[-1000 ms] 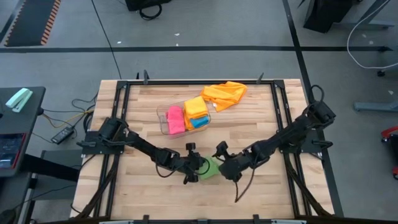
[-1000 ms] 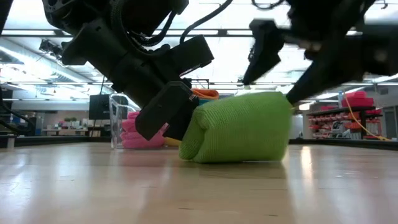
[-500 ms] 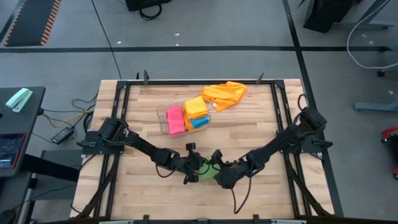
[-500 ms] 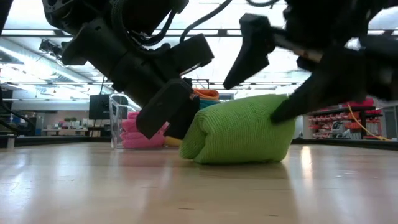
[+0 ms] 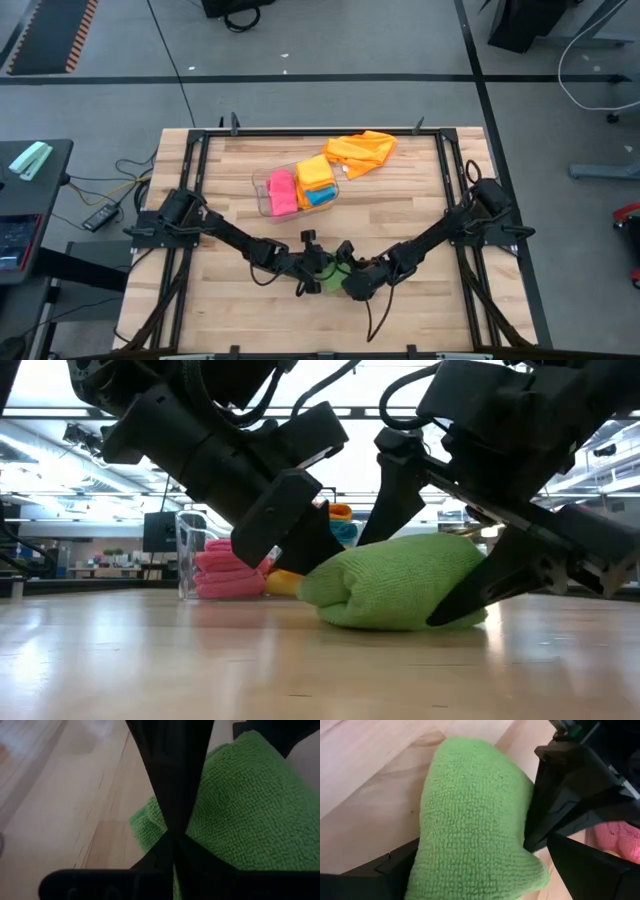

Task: Fold microfiber towels
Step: Put the folded green microfiber cloth into the transparent bin

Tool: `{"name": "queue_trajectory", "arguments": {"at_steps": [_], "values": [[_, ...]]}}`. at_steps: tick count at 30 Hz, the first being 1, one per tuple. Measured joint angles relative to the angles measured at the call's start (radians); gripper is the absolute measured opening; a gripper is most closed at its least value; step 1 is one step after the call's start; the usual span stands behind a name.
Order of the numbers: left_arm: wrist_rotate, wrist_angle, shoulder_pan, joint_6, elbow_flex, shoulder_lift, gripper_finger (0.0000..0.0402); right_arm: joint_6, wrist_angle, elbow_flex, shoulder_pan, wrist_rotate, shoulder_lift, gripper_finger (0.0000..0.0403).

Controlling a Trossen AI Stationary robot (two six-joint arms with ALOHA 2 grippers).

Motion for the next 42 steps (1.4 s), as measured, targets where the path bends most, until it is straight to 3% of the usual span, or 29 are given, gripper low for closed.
{"name": "queue_trajectory", "arguments": {"at_steps": [16,24,29,38,42], "values": [[0.003,-0.050,0.029,-0.032,0.000,0.000,0.0018,0.075,0.012,0.022,0.035,-0.018,-0.059,0.0367],[0.003,-0.047,0.029,-0.035,0.000,0.000,0.0012,0.074,0.054,0.023,0.039,0.030,0.004,0.0367],[0.003,-0.044,0.026,-0.031,0.000,0.000,0.0025,-0.015,0.013,0.023,0.060,0.103,0.039,0.0367],[0.003,-0.044,0.022,-0.016,0.000,0.000,0.0011,0.008,0.005,0.024,0.065,-0.005,0.019,0.0367],[0.003,-0.043,0.022,-0.016,0.000,0.000,0.0013,-0.014,-0.074,0.025,0.088,0.050,0.016,0.0367]]}}
